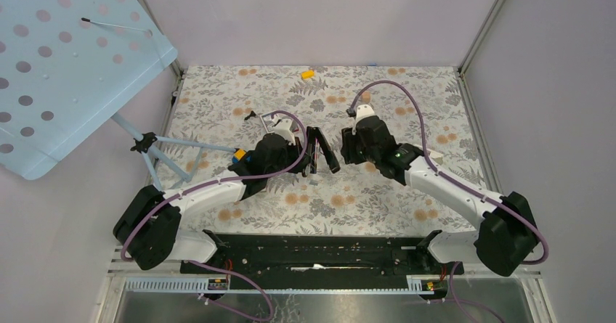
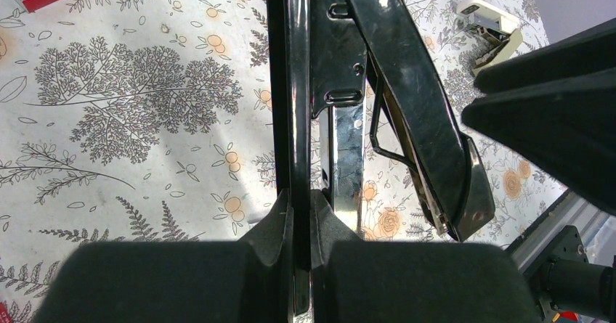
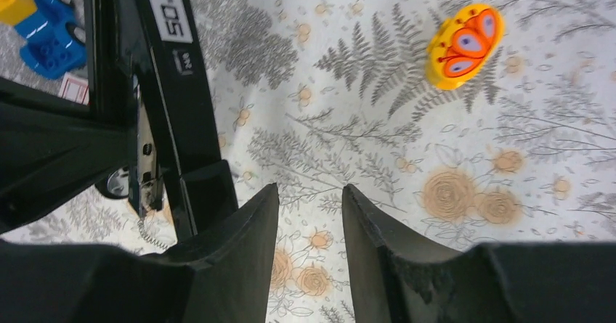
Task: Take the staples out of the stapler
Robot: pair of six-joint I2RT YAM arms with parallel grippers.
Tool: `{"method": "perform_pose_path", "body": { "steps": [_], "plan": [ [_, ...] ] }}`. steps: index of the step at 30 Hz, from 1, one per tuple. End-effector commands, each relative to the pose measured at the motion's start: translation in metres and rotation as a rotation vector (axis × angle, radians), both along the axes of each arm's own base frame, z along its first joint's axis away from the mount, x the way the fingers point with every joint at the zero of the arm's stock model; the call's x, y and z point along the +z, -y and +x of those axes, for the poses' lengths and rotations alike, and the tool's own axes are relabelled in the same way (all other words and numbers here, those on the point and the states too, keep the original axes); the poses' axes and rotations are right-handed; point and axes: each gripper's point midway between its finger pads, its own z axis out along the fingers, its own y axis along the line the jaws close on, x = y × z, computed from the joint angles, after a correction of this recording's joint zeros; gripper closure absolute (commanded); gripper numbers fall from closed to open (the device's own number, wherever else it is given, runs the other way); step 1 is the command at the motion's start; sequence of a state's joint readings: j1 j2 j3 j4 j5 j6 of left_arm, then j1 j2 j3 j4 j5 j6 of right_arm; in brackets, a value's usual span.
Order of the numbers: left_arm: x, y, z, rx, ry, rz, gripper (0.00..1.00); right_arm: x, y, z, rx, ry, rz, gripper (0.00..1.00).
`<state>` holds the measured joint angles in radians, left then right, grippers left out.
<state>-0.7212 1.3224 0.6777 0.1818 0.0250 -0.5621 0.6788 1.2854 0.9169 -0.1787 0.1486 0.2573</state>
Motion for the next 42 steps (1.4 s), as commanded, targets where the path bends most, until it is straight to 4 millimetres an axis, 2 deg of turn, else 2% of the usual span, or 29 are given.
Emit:
{"method": "perform_pose_path", "body": {
  "steps": [1,5,10,14,27,30,32,36,40,42],
  "plan": [
    [0.053,0.015,0.015,0.003,0.119,-0.142,1.00,0.006,-0.020,-0.005,0.101,-0.017,0.055,0.56],
    [0.053,0.011,0.018,0.037,0.113,-0.139,1.00,0.001,-0.029,-0.007,0.141,-0.036,0.069,0.57],
    [0.052,0.005,0.022,0.075,0.118,-0.128,1.00,-0.007,-0.049,-0.018,0.253,-0.102,0.111,0.57],
    [0.053,0.004,0.023,0.085,0.122,-0.127,1.00,-0.013,-0.056,-0.018,0.256,-0.133,0.130,0.58],
    [0.050,0.008,0.022,0.075,0.109,-0.152,1.00,-0.007,-0.083,-0.022,0.299,-0.159,0.243,0.59],
    [0.051,0.008,0.021,0.073,0.108,-0.156,1.00,-0.007,-0.075,-0.016,0.259,-0.143,0.211,0.59],
    [0.051,0.007,0.021,0.076,0.111,-0.154,1.00,-0.005,-0.059,-0.005,0.169,-0.091,0.154,0.59],
    [0.052,0.004,0.022,0.082,0.116,-0.156,1.00,0.010,-0.041,0.002,0.102,-0.013,0.119,0.55],
    [0.050,0.002,0.024,0.096,0.106,-0.170,1.00,0.025,-0.036,-0.001,0.078,0.018,0.163,0.49],
    [0.051,0.000,0.025,0.113,0.101,-0.187,1.00,0.036,-0.045,-0.011,0.134,0.033,0.237,0.47]
  ]
}}
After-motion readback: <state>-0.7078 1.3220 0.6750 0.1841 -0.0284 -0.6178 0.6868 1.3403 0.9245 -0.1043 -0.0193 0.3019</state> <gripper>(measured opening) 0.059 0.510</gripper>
